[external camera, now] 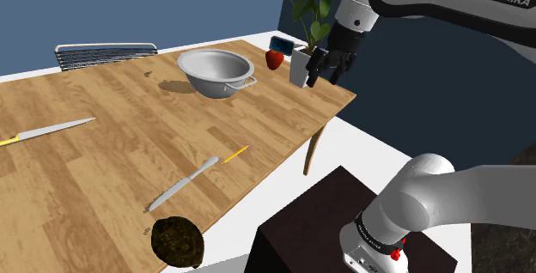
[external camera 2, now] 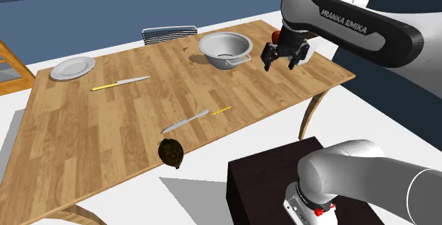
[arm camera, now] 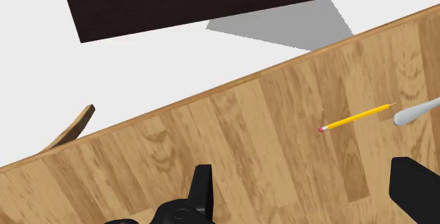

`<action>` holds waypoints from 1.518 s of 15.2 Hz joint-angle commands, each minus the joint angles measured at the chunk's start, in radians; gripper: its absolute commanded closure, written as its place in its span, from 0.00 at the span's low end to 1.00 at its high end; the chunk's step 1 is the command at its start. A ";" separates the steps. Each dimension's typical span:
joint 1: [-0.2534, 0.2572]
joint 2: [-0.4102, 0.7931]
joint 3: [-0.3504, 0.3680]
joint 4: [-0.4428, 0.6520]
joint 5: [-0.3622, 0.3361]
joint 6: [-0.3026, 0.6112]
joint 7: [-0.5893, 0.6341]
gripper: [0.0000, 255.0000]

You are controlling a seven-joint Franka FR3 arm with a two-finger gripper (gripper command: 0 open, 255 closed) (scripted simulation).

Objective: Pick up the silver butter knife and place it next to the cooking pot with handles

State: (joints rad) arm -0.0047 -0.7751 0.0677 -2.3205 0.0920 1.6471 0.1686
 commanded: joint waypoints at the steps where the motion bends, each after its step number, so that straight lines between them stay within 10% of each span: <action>1: 0.000 0.000 0.000 0.000 0.000 0.000 0.000 0.00; 12: -0.025 0.008 0.324 -0.128 0.182 0.145 0.535 0.00; 23: -0.157 0.289 0.707 -0.021 0.251 0.348 1.093 0.00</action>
State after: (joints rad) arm -0.1449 -0.5172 0.7366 -2.3561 0.3434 1.9760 1.2004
